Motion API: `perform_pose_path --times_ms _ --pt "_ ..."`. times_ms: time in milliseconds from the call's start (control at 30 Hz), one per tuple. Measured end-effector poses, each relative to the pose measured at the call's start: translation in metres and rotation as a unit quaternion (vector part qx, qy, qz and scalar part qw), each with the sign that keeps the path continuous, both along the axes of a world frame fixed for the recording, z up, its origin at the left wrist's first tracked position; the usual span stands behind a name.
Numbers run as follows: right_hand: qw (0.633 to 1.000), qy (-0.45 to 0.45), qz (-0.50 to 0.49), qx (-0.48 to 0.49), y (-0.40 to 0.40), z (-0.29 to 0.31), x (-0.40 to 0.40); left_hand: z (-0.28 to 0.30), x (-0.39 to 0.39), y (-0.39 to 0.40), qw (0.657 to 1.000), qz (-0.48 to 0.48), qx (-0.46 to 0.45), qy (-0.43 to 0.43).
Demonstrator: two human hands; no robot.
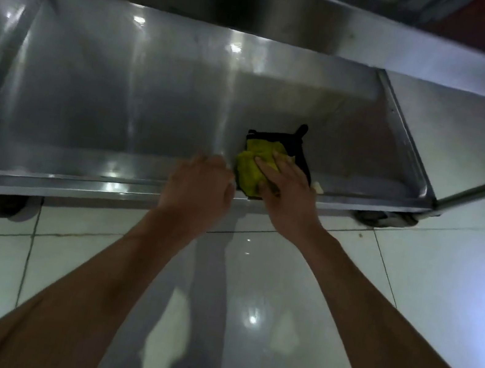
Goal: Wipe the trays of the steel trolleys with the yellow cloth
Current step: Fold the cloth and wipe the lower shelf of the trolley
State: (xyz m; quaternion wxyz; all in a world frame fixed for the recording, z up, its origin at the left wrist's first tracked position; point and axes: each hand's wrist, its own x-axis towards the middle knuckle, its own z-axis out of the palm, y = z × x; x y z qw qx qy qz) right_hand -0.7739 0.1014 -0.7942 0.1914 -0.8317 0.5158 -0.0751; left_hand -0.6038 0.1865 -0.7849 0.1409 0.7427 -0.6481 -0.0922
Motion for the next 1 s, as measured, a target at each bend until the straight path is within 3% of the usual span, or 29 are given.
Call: perform_pose_path --times_ms 267,367,533,1000 --pt "0.982 0.136 0.098 0.087 -0.002 0.029 -0.005 0.012 -0.009 0.050 0.984 -0.048 0.164 -0.046" --pt "0.983 0.138 0.105 0.054 -0.015 0.022 -0.005 0.008 -0.023 0.034 0.993 -0.007 0.091 -0.075" --pt "0.986 0.042 0.137 -0.089 -0.027 -0.009 -0.030 0.001 -0.065 -0.010 0.997 0.040 0.020 -0.069" --pt "0.994 0.002 0.016 -0.112 -0.114 -0.018 -0.181 -0.010 -0.161 -0.085 0.996 0.076 -0.007 -0.051"
